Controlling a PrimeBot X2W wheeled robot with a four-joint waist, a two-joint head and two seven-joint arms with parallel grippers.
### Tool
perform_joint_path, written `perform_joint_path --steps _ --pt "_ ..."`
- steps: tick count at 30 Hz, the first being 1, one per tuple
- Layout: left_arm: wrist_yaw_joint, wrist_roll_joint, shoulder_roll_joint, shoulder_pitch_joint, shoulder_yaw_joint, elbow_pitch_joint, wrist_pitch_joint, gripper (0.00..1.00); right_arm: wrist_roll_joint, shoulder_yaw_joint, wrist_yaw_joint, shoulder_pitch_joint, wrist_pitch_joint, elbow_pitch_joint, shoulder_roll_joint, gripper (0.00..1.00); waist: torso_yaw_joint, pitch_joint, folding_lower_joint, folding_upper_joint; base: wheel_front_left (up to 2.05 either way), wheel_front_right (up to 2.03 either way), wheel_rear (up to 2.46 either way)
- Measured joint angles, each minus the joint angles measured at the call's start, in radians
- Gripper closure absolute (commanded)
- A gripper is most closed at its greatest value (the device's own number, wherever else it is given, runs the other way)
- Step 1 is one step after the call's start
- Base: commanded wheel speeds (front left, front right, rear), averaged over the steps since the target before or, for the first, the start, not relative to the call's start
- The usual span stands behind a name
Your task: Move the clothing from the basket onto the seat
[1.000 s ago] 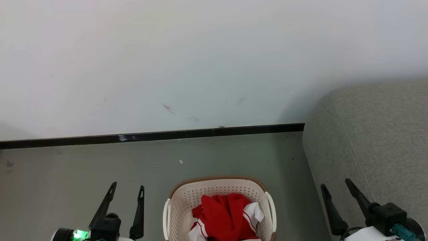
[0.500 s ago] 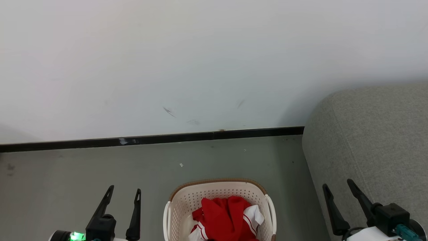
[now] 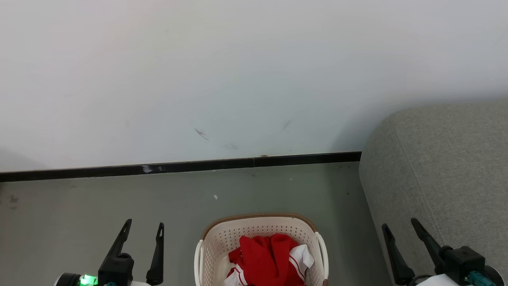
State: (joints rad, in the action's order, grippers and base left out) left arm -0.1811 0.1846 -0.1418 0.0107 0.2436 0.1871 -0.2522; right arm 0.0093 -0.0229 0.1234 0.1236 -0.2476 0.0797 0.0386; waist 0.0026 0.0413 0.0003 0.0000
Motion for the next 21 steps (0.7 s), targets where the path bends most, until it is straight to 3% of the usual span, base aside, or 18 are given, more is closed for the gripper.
perform_joint_path --steps 21 --pt "0.037 -0.010 -0.021 0.012 0.000 0.037 0.000 0.00 0.000 -0.032 0.000 0.038 0.000 -0.041 -0.001 0.00 -0.010 -0.030 0.0000 0.0000 0.00 0.00 0.00"
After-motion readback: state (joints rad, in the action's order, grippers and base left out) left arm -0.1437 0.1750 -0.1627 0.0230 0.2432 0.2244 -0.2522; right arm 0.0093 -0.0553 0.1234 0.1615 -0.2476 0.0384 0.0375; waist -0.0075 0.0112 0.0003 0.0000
